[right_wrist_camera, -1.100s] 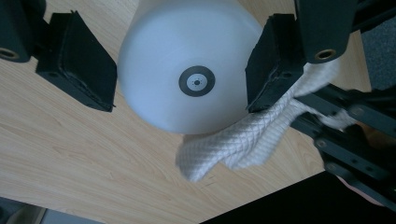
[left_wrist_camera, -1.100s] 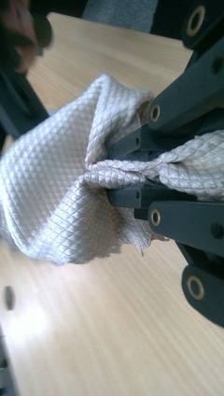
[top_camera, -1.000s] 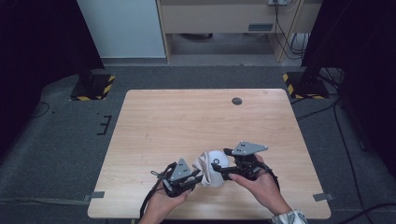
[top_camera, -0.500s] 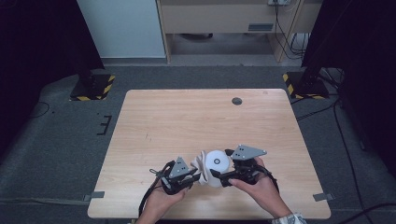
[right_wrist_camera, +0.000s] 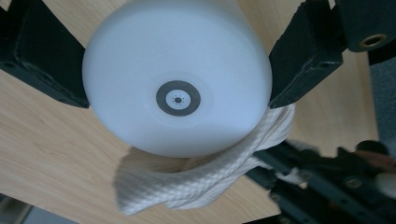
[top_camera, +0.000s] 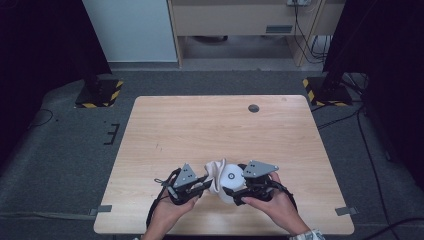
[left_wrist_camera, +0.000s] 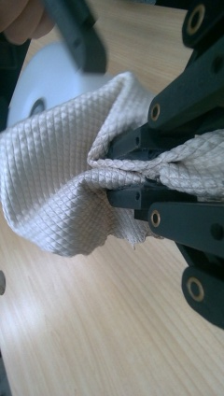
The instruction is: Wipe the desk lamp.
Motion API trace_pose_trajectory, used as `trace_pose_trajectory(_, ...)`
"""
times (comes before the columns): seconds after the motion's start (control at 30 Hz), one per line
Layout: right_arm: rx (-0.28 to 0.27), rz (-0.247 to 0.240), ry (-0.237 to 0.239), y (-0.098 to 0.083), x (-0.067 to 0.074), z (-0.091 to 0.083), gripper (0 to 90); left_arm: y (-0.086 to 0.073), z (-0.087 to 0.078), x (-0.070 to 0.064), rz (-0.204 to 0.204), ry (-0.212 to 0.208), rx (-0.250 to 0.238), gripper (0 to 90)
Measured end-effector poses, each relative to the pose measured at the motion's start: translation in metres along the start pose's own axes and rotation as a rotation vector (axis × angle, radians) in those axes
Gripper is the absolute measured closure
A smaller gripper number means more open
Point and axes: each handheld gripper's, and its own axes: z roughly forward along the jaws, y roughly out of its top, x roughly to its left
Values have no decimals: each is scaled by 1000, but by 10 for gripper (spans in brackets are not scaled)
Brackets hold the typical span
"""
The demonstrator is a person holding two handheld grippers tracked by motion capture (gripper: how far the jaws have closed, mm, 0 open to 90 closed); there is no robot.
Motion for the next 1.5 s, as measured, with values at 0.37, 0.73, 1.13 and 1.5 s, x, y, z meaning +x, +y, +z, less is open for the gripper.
trace_pose_trajectory(0.37,-35,-25,58,-14,12,-8,93,7,27,11,13,-47,62,779)
trace_pose_trajectory(0.73,-30,-21,48,-12,9,-6,93,-9,40,11,40,-68,164,789)
trace_pose_trajectory(1.13,-21,-42,59,-13,10,-8,93,-2,40,13,28,-96,130,790)
trace_pose_trajectory(1.5,-33,-42,62,-15,10,-9,93,-11,48,14,49,-103,185,791)
